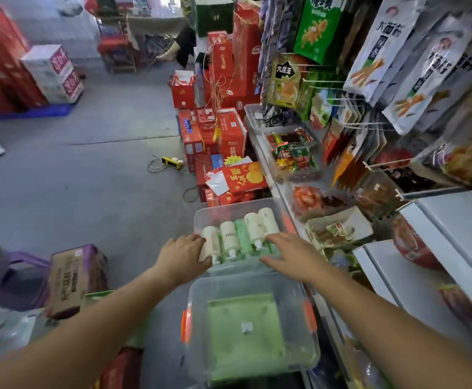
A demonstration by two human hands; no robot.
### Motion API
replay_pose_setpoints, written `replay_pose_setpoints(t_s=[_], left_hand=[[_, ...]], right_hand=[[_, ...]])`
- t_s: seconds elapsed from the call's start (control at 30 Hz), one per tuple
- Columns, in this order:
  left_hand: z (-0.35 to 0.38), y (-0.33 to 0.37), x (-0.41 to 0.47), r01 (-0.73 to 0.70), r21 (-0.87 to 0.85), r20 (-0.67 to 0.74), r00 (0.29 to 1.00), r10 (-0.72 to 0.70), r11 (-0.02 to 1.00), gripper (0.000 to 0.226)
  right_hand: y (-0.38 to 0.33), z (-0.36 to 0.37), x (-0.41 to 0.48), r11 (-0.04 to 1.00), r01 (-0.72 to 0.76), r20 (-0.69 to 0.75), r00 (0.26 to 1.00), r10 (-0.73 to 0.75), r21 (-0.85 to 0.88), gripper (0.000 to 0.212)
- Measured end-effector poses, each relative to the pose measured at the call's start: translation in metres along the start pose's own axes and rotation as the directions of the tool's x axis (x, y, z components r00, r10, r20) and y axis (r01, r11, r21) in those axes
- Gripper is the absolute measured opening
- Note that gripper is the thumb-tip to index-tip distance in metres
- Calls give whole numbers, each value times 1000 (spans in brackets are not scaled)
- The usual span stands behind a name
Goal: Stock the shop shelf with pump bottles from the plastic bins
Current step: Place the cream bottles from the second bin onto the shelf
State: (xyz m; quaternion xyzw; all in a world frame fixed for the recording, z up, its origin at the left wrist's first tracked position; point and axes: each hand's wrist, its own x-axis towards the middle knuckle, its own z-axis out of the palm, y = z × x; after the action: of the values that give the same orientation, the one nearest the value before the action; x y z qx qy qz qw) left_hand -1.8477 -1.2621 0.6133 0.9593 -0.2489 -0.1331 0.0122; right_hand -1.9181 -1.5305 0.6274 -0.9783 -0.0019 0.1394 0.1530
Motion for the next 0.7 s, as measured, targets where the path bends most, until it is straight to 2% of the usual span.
replay_pose_setpoints(t_s=[0.17, 0.3, 0.4, 0.57, 0.7], left_hand=[[28, -4, 31, 26, -14, 32, 999, -26, 1000, 70], [53, -5, 60, 17, -26, 60, 998, -15, 1000, 52], [80, -15, 86, -28, 13, 66, 997, 27, 1000, 45], [133, -34, 127, -110, 4, 113, 988, 108, 994, 48], [176, -53, 164, -190, 0, 181, 966, 187, 982, 45]], right_hand=[[30, 19, 47, 999, 16, 82, 996, -18, 29, 60], [49, 41, 73, 999, -4, 159, 987, -2, 35, 64], [58, 60, 95, 999, -26, 194, 981, 16, 46, 65], [66, 99, 132, 997, -63, 253, 966, 48, 51, 54], [68, 133, 166, 991, -111, 302, 950, 83, 78, 56]])
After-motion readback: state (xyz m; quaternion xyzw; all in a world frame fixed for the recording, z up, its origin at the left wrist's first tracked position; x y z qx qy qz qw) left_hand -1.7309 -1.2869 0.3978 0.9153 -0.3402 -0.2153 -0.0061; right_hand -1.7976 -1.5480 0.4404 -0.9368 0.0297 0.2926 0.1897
